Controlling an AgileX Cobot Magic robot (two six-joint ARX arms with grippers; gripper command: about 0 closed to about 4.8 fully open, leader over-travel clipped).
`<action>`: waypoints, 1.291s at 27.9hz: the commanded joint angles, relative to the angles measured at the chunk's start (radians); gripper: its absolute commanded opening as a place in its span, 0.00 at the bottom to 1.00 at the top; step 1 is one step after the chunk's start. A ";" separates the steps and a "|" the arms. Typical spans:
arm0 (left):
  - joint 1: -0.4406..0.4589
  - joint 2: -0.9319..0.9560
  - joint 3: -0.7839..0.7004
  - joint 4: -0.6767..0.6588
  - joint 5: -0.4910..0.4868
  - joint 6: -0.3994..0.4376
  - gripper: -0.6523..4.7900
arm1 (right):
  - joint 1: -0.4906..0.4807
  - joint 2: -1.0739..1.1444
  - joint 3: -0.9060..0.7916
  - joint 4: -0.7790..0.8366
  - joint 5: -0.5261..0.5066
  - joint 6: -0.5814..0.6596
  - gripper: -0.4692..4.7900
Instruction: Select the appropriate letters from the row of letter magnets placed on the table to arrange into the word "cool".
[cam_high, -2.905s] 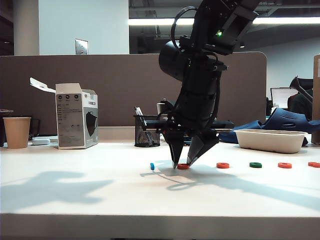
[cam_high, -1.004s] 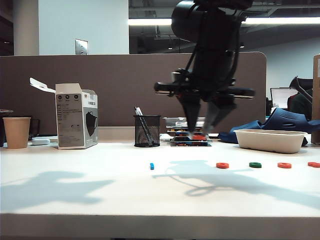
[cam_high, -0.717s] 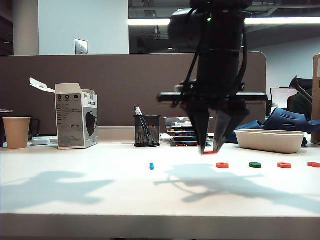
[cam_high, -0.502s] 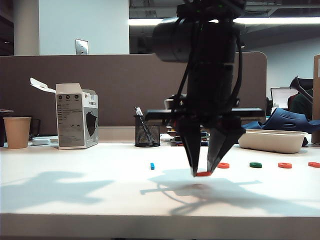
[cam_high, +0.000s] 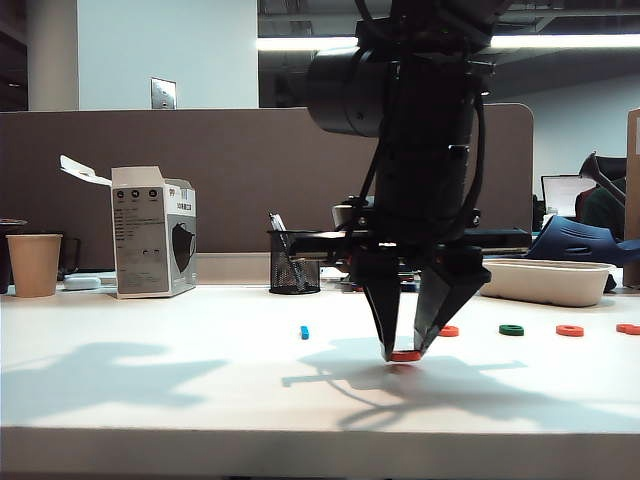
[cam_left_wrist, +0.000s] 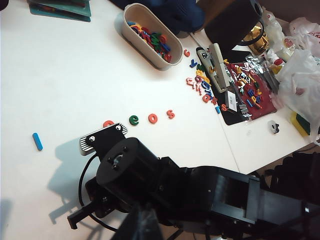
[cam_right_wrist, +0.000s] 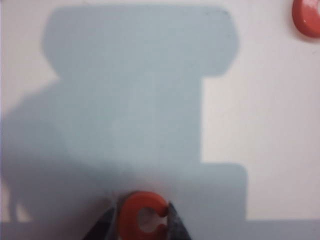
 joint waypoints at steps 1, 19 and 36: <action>0.000 -0.003 0.003 0.013 0.000 0.002 0.11 | 0.000 -0.004 0.001 0.008 0.005 0.004 0.30; 0.000 -0.003 0.003 0.013 0.000 0.002 0.11 | -0.001 -0.004 0.002 0.003 0.005 -0.029 0.51; 0.000 -0.003 0.003 0.013 0.000 0.002 0.11 | -0.031 -0.008 0.147 -0.106 0.128 -0.085 0.59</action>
